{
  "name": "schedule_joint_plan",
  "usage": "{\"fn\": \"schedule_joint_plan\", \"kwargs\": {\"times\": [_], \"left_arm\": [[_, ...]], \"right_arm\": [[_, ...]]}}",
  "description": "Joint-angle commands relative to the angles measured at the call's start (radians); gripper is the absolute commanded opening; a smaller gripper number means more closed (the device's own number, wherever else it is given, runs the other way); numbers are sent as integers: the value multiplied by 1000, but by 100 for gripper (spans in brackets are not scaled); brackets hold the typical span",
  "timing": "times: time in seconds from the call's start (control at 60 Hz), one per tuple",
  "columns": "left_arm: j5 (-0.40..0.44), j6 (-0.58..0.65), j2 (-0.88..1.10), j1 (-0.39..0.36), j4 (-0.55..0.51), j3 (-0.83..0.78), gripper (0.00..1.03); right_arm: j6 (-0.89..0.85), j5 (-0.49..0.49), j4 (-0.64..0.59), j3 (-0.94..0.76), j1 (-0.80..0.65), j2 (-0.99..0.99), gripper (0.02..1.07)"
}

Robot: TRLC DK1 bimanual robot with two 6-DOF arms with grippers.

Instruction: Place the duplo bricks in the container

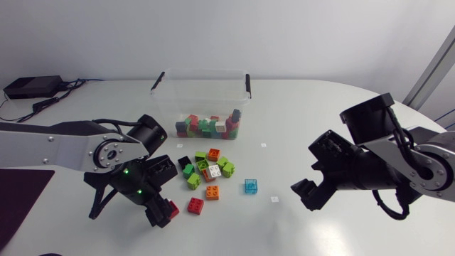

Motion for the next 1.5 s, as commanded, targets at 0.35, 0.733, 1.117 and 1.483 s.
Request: {"fn": "schedule_joint_plan", "kwargs": {"times": [0.35, 0.733, 1.117, 1.483], "left_arm": [[23, -1, 100, -38, 35, 32, 56], [23, 28, 29, -37, 14, 11, 22], [77, 112, -175, 14, -42, 81, 22], [233, 134, -242, 192, -52, 262, 22]], "right_arm": [[-46, 0, 64, -2, 108, 69, 102], [-270, -66, 59, 99, 145, 227, 102], [-476, -112, -105, 317, 184, 459, 102], [-551, -111, -129, 446, 208, 646, 98]]}}
